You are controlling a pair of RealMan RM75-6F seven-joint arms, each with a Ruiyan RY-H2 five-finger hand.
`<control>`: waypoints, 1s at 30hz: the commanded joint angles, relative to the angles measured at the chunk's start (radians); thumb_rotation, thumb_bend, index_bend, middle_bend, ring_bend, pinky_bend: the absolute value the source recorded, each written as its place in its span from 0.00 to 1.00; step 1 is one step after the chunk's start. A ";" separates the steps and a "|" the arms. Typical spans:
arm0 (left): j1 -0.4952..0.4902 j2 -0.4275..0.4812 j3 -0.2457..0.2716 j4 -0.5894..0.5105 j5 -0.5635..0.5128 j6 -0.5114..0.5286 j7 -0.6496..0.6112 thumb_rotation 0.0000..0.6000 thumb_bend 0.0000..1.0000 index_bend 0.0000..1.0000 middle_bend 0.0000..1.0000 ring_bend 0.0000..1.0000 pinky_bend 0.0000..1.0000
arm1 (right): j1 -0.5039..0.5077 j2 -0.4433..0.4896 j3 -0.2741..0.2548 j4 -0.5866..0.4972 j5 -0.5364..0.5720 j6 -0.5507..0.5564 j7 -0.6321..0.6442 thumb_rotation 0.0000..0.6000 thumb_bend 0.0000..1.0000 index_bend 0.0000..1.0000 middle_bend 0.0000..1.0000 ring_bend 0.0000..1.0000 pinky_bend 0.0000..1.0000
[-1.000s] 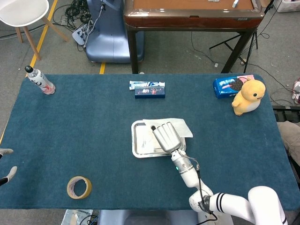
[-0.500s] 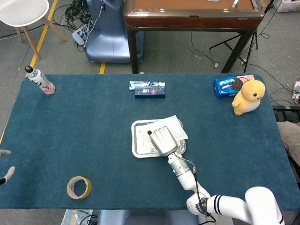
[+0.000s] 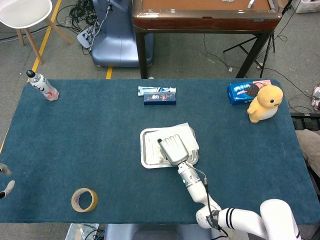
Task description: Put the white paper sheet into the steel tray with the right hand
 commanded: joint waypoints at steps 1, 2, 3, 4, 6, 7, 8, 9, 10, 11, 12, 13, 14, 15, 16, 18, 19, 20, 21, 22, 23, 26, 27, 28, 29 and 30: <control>-0.001 0.003 0.002 -0.002 -0.001 -0.004 0.002 1.00 0.26 0.54 0.41 0.30 0.46 | -0.003 -0.006 0.008 -0.021 0.027 0.006 -0.027 1.00 0.46 0.58 1.00 1.00 1.00; -0.001 0.004 0.003 -0.003 0.001 -0.002 0.002 1.00 0.26 0.54 0.41 0.30 0.46 | -0.003 -0.007 0.009 -0.026 0.034 0.008 -0.035 1.00 0.46 0.58 1.00 1.00 1.00; 0.000 0.007 0.003 -0.005 0.003 -0.001 0.003 1.00 0.26 0.55 0.41 0.30 0.46 | -0.003 -0.008 0.010 -0.033 0.042 0.009 -0.044 1.00 0.46 0.58 1.00 1.00 1.00; 0.000 0.008 0.004 -0.005 0.004 -0.001 0.003 1.00 0.26 0.55 0.41 0.30 0.46 | -0.003 -0.008 0.011 -0.038 0.049 0.009 -0.049 1.00 0.46 0.58 1.00 1.00 1.00; 0.001 0.011 0.004 -0.008 0.003 -0.001 0.003 1.00 0.26 0.56 0.41 0.30 0.46 | -0.002 -0.006 0.015 -0.048 0.065 0.007 -0.059 1.00 0.46 0.58 1.00 1.00 1.00; 0.001 0.013 0.004 -0.009 0.001 -0.001 0.004 1.00 0.26 0.56 0.41 0.30 0.46 | -0.002 -0.003 0.018 -0.055 0.074 0.005 -0.065 1.00 0.46 0.58 1.00 1.00 1.00; 0.001 0.014 0.004 -0.009 0.000 -0.002 0.004 1.00 0.26 0.56 0.41 0.30 0.46 | -0.001 0.000 0.020 -0.061 0.082 0.003 -0.069 1.00 0.46 0.58 1.00 1.00 1.00; 0.001 0.015 0.004 -0.010 -0.004 -0.003 0.005 1.00 0.26 0.57 0.42 0.30 0.46 | -0.001 0.004 0.022 -0.070 0.093 0.000 -0.073 1.00 0.46 0.58 1.00 1.00 1.00; 0.001 0.015 0.004 -0.011 -0.006 -0.005 0.006 1.00 0.26 0.57 0.42 0.30 0.46 | -0.001 0.008 0.024 -0.077 0.101 -0.002 -0.076 1.00 0.46 0.58 1.00 1.00 1.00; 0.000 0.016 0.004 -0.012 -0.009 -0.007 0.007 1.00 0.26 0.57 0.42 0.30 0.46 | 0.000 0.011 0.025 -0.083 0.109 -0.003 -0.080 1.00 0.46 0.58 1.00 1.00 1.00; 0.000 0.017 0.004 -0.014 -0.011 -0.010 0.010 1.00 0.26 0.58 0.42 0.30 0.46 | 0.000 0.013 0.025 -0.091 0.117 -0.003 -0.087 1.00 0.46 0.58 1.00 1.00 1.00; 0.000 0.018 0.004 -0.015 -0.013 -0.011 0.012 1.00 0.26 0.58 0.42 0.30 0.46 | 0.000 0.015 0.024 -0.095 0.122 -0.003 -0.091 1.00 0.46 0.58 1.00 1.00 1.00; -0.001 0.018 0.005 -0.017 -0.013 -0.013 0.013 1.00 0.26 0.58 0.42 0.30 0.46 | 0.001 0.015 0.023 -0.098 0.127 -0.002 -0.095 1.00 0.46 0.58 1.00 1.00 1.00; -0.001 0.019 0.005 -0.019 -0.013 -0.013 0.014 1.00 0.26 0.58 0.42 0.30 0.46 | 0.001 0.014 0.022 -0.099 0.132 -0.001 -0.098 1.00 0.46 0.58 1.00 1.00 1.00; -0.001 0.019 0.006 -0.020 -0.014 -0.014 0.017 1.00 0.26 0.58 0.42 0.30 0.46 | 0.002 0.012 0.022 -0.100 0.142 -0.002 -0.102 1.00 0.46 0.58 1.00 1.00 1.00; -0.001 0.020 0.007 -0.021 -0.015 -0.015 0.019 1.00 0.26 0.58 0.42 0.30 0.46 | 0.004 0.008 0.021 -0.100 0.157 -0.003 -0.108 1.00 0.46 0.58 1.00 1.00 1.00; -0.001 0.021 0.007 -0.023 -0.017 -0.017 0.021 1.00 0.26 0.58 0.42 0.30 0.46 | 0.005 0.005 0.021 -0.100 0.167 -0.004 -0.113 1.00 0.46 0.58 1.00 1.00 1.00; -0.002 0.022 0.007 -0.024 -0.018 -0.018 0.022 1.00 0.26 0.58 0.42 0.30 0.46 | 0.006 0.002 0.021 -0.099 0.174 -0.003 -0.116 1.00 0.46 0.58 1.00 1.00 1.00; -0.002 0.022 0.007 -0.025 -0.020 -0.020 0.023 1.00 0.26 0.58 0.42 0.30 0.46 | 0.007 -0.001 0.021 -0.099 0.182 -0.002 -0.119 1.00 0.46 0.58 1.00 1.00 1.00; -0.002 0.023 0.007 -0.025 -0.021 -0.021 0.022 1.00 0.26 0.58 0.42 0.30 0.46 | 0.008 -0.003 0.022 -0.099 0.186 -0.002 -0.119 1.00 0.46 0.58 1.00 1.00 1.00; -0.003 0.023 0.007 -0.025 -0.022 -0.023 0.022 1.00 0.26 0.58 0.42 0.30 0.46 | 0.009 -0.005 0.021 -0.100 0.191 -0.002 -0.118 1.00 0.46 0.58 1.00 1.00 1.00; -0.003 0.025 0.007 -0.026 -0.025 -0.023 0.020 1.00 0.26 0.58 0.42 0.30 0.46 | 0.012 -0.007 0.022 -0.106 0.205 -0.006 -0.111 1.00 0.46 0.58 1.00 1.00 1.00; -0.003 0.026 0.006 -0.026 -0.025 -0.023 0.020 1.00 0.26 0.58 0.42 0.30 0.46 | 0.013 -0.007 0.023 -0.109 0.209 -0.008 -0.108 1.00 0.45 0.58 1.00 1.00 1.00; -0.003 0.026 0.006 -0.025 -0.025 -0.023 0.019 1.00 0.26 0.58 0.42 0.30 0.46 | 0.013 -0.006 0.023 -0.112 0.213 -0.009 -0.106 1.00 0.44 0.57 1.00 1.00 1.00; -0.003 0.026 0.007 -0.026 -0.024 -0.022 0.018 1.00 0.26 0.58 0.42 0.30 0.46 | 0.014 -0.003 0.022 -0.116 0.217 -0.012 -0.104 1.00 0.42 0.56 1.00 1.00 1.00; -0.002 0.027 0.007 -0.027 -0.023 -0.021 0.018 1.00 0.26 0.58 0.42 0.30 0.46 | 0.015 -0.001 0.021 -0.121 0.222 -0.014 -0.103 1.00 0.37 0.53 1.00 1.00 1.00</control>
